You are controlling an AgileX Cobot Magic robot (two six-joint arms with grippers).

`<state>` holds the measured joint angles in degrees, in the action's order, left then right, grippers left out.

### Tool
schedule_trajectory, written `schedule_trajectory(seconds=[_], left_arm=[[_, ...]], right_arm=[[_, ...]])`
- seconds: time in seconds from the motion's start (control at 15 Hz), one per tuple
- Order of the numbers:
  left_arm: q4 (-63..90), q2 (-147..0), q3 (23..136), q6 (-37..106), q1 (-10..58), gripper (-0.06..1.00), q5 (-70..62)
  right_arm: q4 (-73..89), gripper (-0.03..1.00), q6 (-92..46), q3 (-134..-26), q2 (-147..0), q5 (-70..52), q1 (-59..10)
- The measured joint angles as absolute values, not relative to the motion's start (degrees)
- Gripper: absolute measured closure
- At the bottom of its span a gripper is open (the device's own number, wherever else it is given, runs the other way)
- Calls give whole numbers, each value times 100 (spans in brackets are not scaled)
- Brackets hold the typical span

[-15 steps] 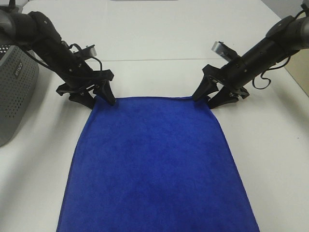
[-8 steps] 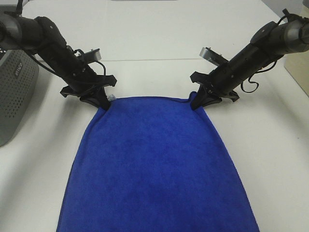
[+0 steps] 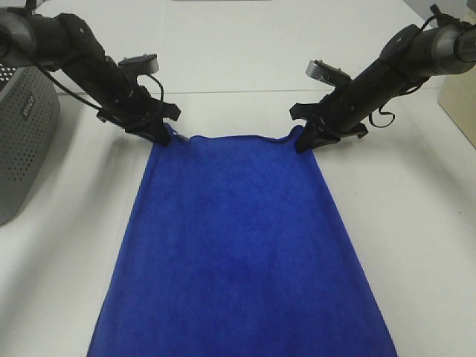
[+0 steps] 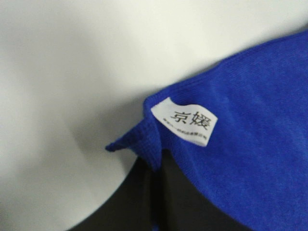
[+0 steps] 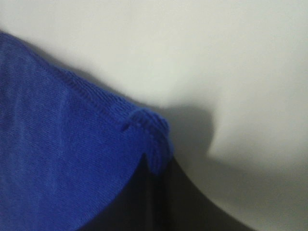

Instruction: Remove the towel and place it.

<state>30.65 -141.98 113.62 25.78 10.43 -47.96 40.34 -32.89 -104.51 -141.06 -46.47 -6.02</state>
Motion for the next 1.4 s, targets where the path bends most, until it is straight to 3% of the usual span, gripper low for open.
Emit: schedule_trajectory(seconds=[0.47, 1.4], left_arm=[[3111, -14198, 12130, 2979, 1054, 94, -3443], [3220, -14261, 12130, 3753, 1215, 94, -1931]], right_arm=[[3564, 94, -3443, -11740, -14272, -3621, -602], [5225, 94, -5157, -11837, -14330, -2447, -602]])
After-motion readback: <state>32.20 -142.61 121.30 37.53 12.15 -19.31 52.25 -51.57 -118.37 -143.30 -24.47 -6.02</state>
